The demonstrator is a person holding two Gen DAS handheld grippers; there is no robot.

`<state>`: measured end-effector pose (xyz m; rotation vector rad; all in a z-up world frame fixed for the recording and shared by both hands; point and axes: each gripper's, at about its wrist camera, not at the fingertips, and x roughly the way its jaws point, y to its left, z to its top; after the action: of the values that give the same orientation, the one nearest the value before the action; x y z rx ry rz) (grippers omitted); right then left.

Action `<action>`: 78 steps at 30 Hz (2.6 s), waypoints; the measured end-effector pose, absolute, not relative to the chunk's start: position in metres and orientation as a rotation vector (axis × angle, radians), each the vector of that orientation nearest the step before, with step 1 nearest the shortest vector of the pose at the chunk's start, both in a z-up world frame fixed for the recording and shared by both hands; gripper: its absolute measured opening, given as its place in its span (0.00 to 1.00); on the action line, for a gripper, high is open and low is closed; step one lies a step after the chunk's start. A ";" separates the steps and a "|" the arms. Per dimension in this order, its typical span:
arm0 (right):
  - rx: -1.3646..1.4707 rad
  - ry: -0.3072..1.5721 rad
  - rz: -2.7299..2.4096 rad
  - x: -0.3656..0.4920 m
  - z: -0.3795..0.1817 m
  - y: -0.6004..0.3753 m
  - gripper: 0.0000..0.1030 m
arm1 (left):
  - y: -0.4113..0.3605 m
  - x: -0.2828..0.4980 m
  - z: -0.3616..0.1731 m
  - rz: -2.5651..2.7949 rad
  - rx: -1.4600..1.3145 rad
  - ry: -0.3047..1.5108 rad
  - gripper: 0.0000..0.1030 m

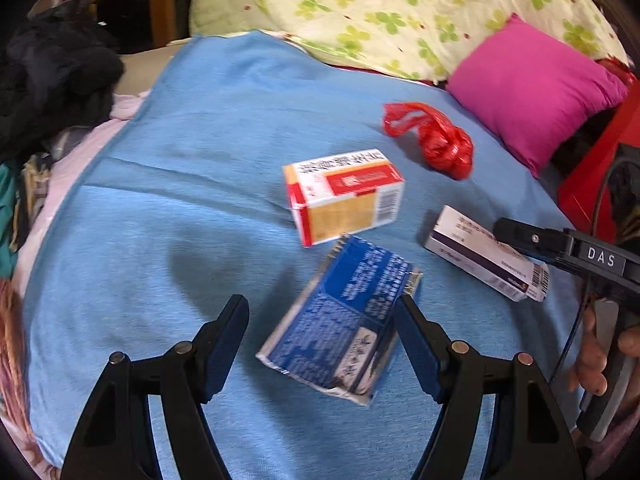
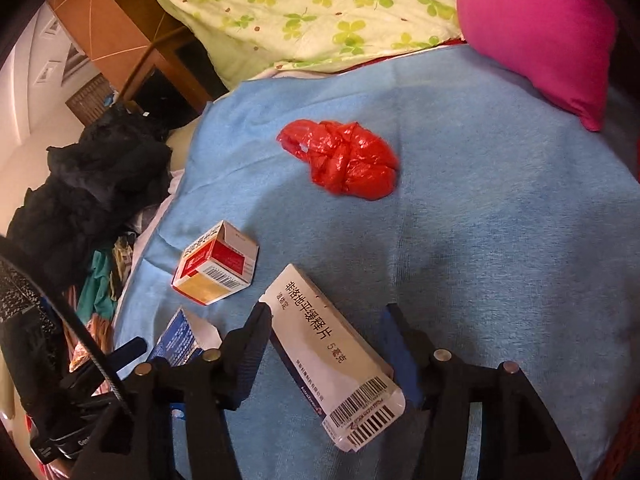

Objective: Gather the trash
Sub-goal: 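Grasp the blue foil packet with the left tool while the right tool grasps the white medicine box, then lift the blue packet and white medicine box and carry them toward the basket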

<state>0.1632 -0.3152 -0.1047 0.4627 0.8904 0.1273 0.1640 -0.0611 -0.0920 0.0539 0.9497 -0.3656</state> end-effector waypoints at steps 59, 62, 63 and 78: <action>0.112 0.928 0.030 0.172 -0.117 -0.252 0.53 | -0.072 0.173 -0.115 -0.315 0.011 1.029 0.75; 0.107 0.919 0.026 0.170 -0.116 -0.251 0.51 | -0.076 0.169 -0.112 -0.311 0.019 1.014 0.73; 0.103 0.915 0.022 0.169 -0.114 -0.251 0.51 | -0.077 0.168 -0.111 -0.311 0.020 1.009 0.72; -0.005 0.797 0.029 0.141 -0.078 -0.228 0.50 | -0.072 0.157 -0.093 -0.295 0.062 0.920 0.69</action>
<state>0.1412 -0.2285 -0.0784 -0.0053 0.7967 0.0288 0.1571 -0.0716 -0.0931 0.0619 0.9201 -0.2949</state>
